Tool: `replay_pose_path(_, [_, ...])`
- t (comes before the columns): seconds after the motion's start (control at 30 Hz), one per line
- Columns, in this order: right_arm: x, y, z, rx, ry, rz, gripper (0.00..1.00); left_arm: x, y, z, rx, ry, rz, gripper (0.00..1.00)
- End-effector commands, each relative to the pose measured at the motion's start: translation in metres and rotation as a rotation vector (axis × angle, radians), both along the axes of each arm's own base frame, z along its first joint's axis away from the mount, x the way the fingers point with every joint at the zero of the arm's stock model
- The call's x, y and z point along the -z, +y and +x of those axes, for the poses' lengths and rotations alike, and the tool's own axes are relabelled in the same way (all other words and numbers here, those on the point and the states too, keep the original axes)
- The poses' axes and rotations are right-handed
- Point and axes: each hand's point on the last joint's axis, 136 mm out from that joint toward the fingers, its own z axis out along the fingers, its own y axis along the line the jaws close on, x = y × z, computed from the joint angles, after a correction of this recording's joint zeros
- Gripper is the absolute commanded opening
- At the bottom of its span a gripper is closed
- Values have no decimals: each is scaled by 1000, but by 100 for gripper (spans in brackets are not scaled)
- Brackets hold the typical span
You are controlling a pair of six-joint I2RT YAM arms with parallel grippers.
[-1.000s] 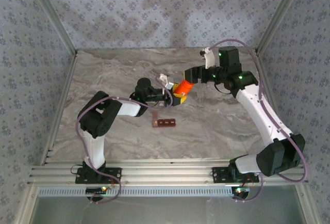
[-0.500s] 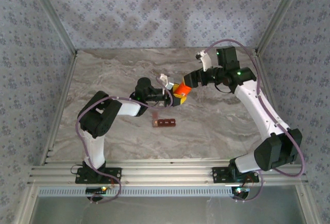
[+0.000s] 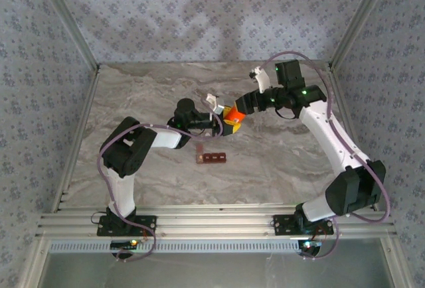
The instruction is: Sort the pills into containers
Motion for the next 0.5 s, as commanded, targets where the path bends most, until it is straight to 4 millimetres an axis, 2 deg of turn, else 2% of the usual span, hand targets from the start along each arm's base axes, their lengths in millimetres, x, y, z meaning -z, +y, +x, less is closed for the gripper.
replay_pose_path(0.0, [-3, 1, 3, -7, -10, -24, 76, -30, 1, -4, 26, -76, -50, 0])
replay_pose_path(0.2, [4, 3, 1, -13, 13, -33, 71, -32, 3, -5, 25, -80, -51, 0])
replay_pose_path(0.47, [10, 6, -3, -13, 43, -28, 46, -34, 5, -8, 22, -89, -55, 0])
